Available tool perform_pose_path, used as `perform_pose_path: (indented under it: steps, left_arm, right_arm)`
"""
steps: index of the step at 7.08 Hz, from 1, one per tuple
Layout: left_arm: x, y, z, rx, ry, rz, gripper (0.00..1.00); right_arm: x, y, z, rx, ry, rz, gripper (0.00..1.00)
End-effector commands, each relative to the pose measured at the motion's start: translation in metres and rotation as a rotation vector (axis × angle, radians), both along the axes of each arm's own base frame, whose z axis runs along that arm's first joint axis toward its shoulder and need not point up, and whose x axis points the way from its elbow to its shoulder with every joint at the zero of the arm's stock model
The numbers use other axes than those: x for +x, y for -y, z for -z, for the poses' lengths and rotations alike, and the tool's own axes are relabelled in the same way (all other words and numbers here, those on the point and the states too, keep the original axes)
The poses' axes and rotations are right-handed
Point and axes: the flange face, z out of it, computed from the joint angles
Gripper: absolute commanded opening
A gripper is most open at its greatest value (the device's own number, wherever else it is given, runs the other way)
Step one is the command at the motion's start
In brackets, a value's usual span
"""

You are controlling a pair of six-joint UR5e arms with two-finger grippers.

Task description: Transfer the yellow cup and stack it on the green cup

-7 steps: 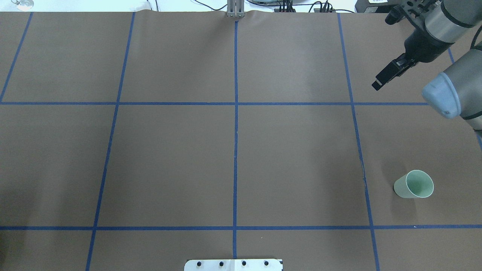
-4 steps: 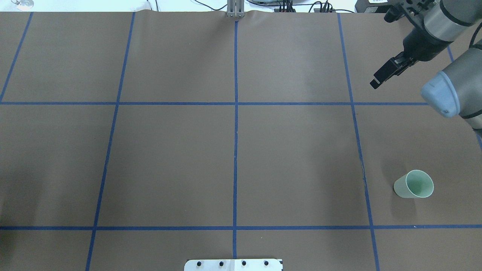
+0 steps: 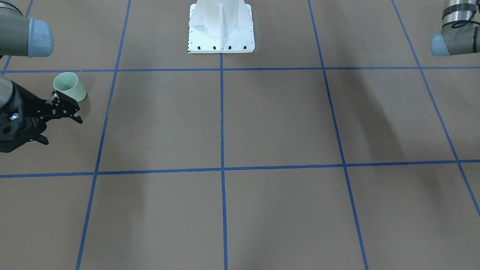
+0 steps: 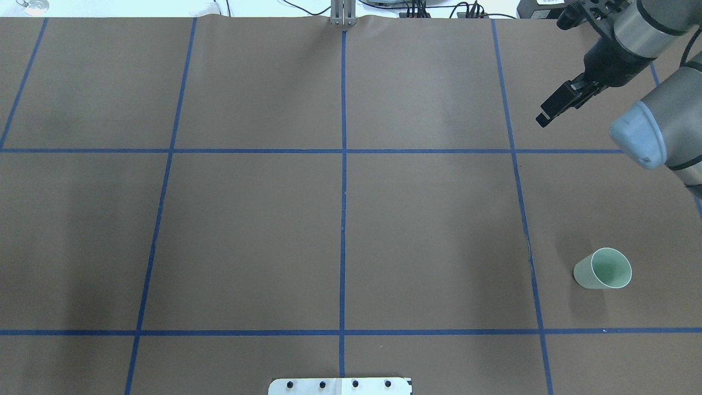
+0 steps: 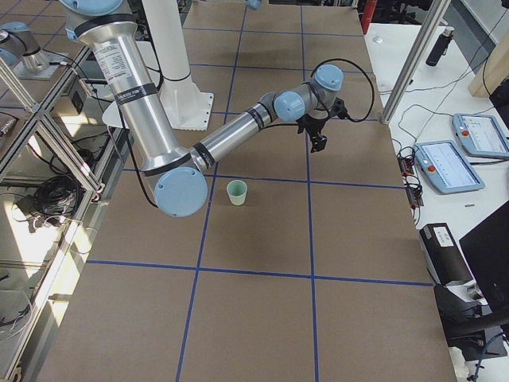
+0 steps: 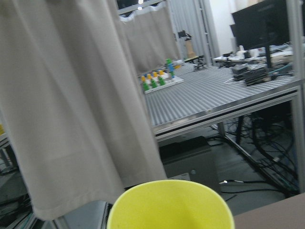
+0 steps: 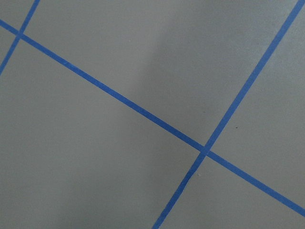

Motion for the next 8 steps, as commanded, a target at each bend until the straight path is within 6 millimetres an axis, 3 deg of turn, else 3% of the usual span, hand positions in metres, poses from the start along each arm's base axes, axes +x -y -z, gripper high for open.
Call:
perform_pose_path:
  steps: [1, 2, 4, 5, 7, 8]
  left_arm:
    - [-0.012, 0.070, 0.083, 0.173, 0.023, -0.268, 0.00]
    - [0.001, 0.086, 0.117, 0.288, -0.040, -0.363, 0.00]
    - [0.052, 0.089, 0.172, 0.550, -0.383, -0.780, 0.00]
    - [0.067, 0.088, 0.206, 0.674, -0.447, -0.957, 0.00]
    - [0.106, 0.096, 0.270, 0.844, -0.544, -1.116, 0.00]
    - [0.181, 0.071, 0.305, 0.938, -0.586, -1.253, 0.00]
  right_arm:
    - [-0.003, 0.003, 0.007, -0.015, 0.004, -0.014, 1.00]
    - [-0.007, 0.004, 0.014, -0.033, 0.008, -0.030, 1.00]
    - [-0.013, 0.006, 0.020, -0.060, 0.010, -0.049, 1.00]
    - [-0.014, 0.006, 0.026, -0.058, 0.019, -0.048, 1.00]
    - [-0.017, 0.007, 0.044, -0.122, 0.052, -0.079, 1.00]
    - [-0.024, 0.010, 0.068, -0.154, 0.068, -0.112, 1.00]
